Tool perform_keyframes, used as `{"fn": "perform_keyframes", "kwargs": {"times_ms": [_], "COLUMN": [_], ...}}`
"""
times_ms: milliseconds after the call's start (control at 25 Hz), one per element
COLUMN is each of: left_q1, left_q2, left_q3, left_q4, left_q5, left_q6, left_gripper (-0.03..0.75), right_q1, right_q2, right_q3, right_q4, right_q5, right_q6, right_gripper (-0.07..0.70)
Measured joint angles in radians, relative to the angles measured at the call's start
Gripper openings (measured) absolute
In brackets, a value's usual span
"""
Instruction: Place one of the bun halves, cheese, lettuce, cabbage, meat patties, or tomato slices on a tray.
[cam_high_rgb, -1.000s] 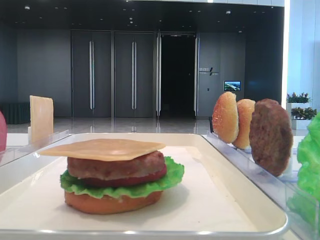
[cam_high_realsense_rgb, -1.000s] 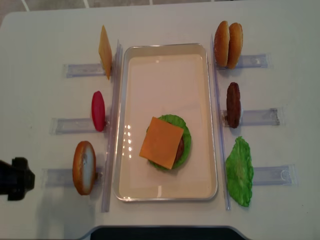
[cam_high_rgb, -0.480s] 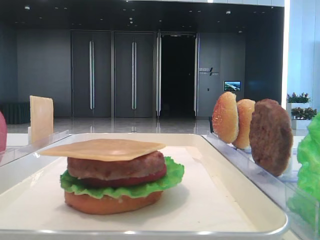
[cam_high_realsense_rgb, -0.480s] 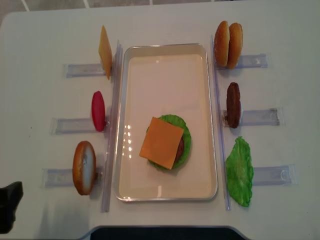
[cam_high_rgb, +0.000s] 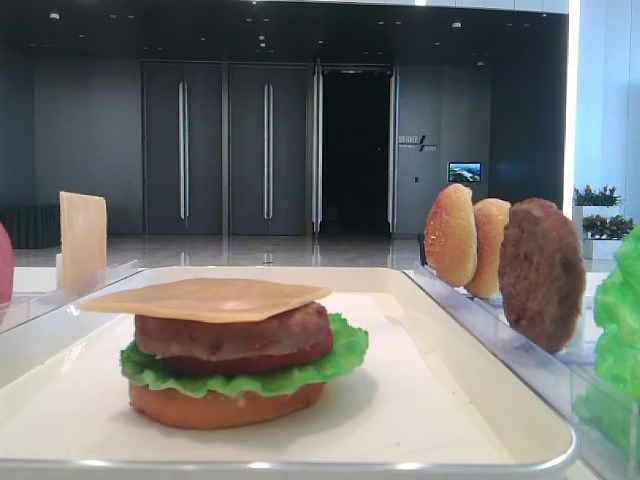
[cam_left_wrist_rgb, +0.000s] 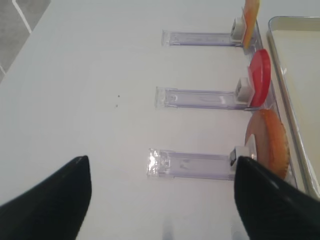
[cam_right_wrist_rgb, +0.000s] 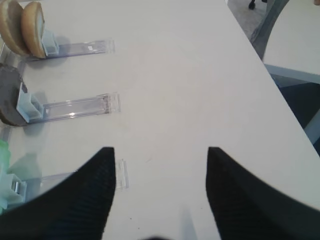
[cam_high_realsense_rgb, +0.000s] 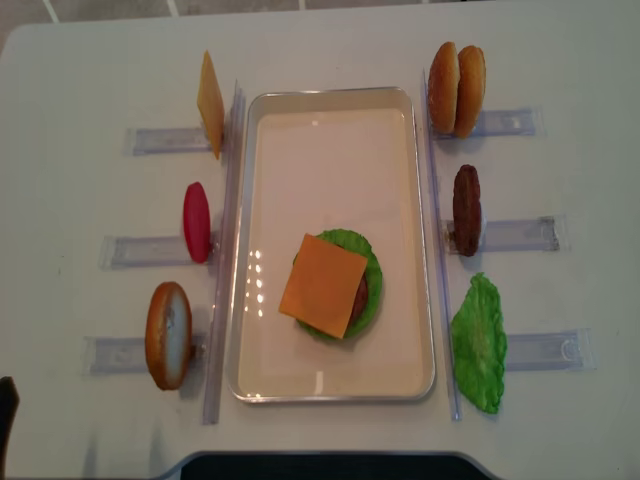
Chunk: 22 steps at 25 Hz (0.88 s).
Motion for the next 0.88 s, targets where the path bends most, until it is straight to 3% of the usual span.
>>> {"fn": "perform_keyframes", "kwargs": {"times_ms": [880], "left_q1": [0.0], "left_q2": [0.0], "left_q3": [0.0], "left_q4": [-0.018], "left_q5": [0.0], "left_q6": [0.0], "left_gripper": [0.692], "right_q1": [0.0], "right_q2": [0.0], "right_q3": [0.0], "right_q4": [0.0], "right_q5": [0.0], "right_q6": [0.0], "right_gripper": [0.414]}}
